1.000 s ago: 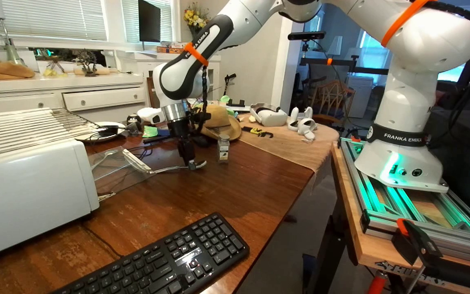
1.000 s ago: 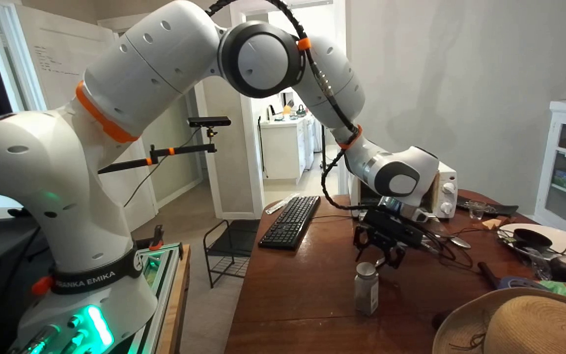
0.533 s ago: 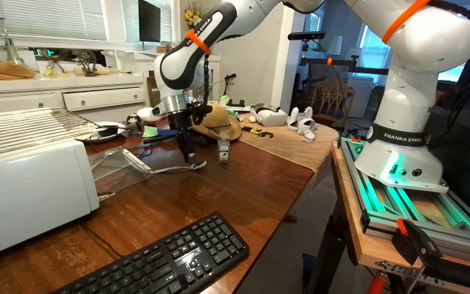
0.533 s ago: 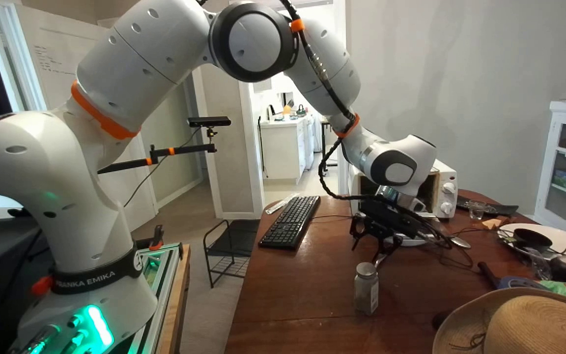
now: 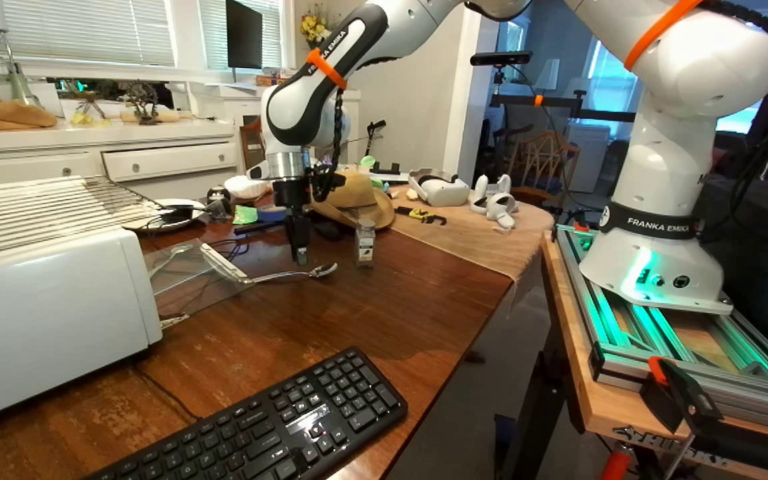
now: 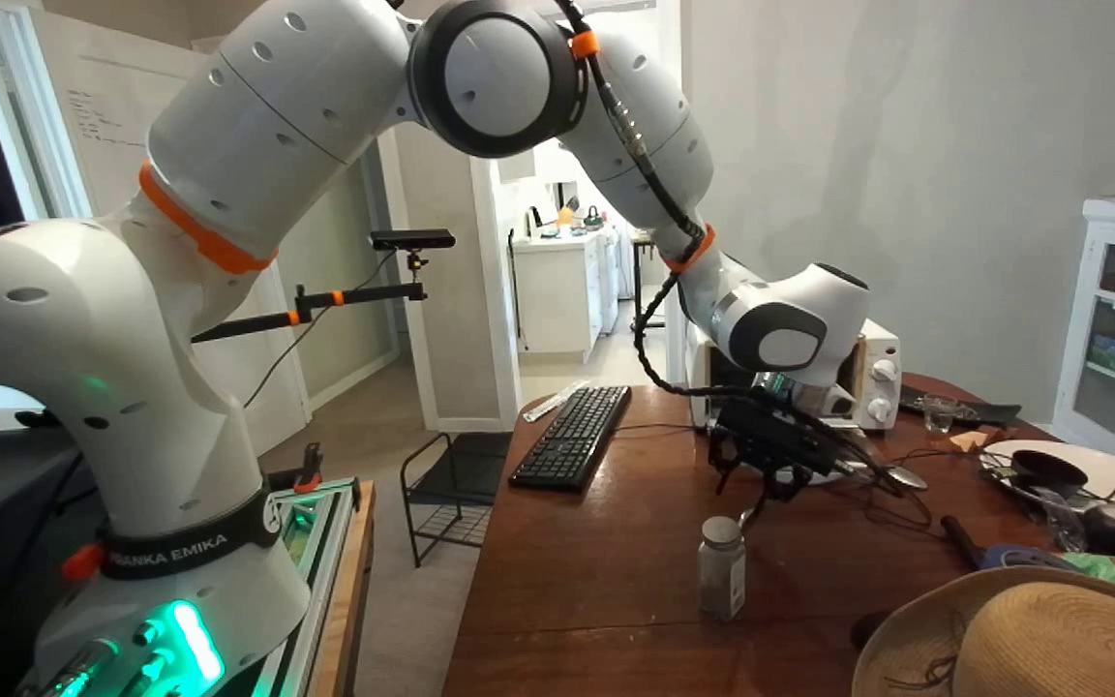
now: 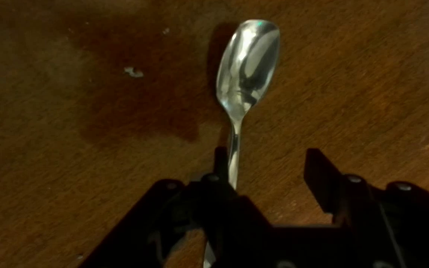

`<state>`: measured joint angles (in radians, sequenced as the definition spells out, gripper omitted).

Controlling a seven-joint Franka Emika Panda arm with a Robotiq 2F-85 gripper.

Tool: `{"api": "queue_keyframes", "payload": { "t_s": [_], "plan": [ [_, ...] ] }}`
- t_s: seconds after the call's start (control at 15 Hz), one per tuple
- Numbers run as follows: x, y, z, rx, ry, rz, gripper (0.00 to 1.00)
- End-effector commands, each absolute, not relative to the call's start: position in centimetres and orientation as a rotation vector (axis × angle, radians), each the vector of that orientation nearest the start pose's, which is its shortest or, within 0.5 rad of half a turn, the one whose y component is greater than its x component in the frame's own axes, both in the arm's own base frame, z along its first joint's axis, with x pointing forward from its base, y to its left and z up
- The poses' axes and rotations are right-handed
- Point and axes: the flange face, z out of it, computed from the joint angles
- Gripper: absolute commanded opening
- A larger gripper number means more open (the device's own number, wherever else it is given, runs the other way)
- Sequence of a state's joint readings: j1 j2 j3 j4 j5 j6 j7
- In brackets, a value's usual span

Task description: Use the spoon to close the mini oven

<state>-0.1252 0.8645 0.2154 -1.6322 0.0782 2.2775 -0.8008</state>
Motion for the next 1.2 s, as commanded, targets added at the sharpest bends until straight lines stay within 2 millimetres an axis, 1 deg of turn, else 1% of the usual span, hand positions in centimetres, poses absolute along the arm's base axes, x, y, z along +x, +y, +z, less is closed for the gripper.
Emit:
{"api": "queue_keyframes", "payload": {
  "t_s": [0.0, 0.13, 0.47, 0.53, 0.6, 0.67, 0.8, 0.87, 0.93, 1.0, 1.07, 1.13],
  "plan": [
    [65.6, 5.3, 8.9, -2.646, -1.041, 0.125, 0.57],
    [65.4, 5.5, 8.2, -2.642, -1.03, 0.14, 0.52],
    [65.2, 5.4, 6.7, -2.634, -0.998, 0.161, 0.53],
    [65.2, 5.3, 6.4, -2.631, -0.991, 0.161, 0.52],
    [65.3, 5.2, 6.4, -2.631, -0.984, 0.155, 0.48],
    [65.4, 5.2, 6.4, -2.628, -0.975, 0.152, 0.5],
    [65.6, 5.1, 6.3, -2.624, -0.963, 0.133, 0.43],
    [65.7, 5.1, 6.2, -2.622, -0.951, 0.131, 0.35],
    [65.7, 5.0, 6.2, -2.62, -0.939, 0.13, 0.21],
    [65.9, 5.0, 6.2, -2.618, -0.927, 0.128, 0.15],
    [66.0, 5.0, 6.2, -2.614, -0.92, 0.125, 0.04],
    [66.0, 5.0, 6.1, -2.611, -0.912, 0.125, 0.0]
  ]
}}
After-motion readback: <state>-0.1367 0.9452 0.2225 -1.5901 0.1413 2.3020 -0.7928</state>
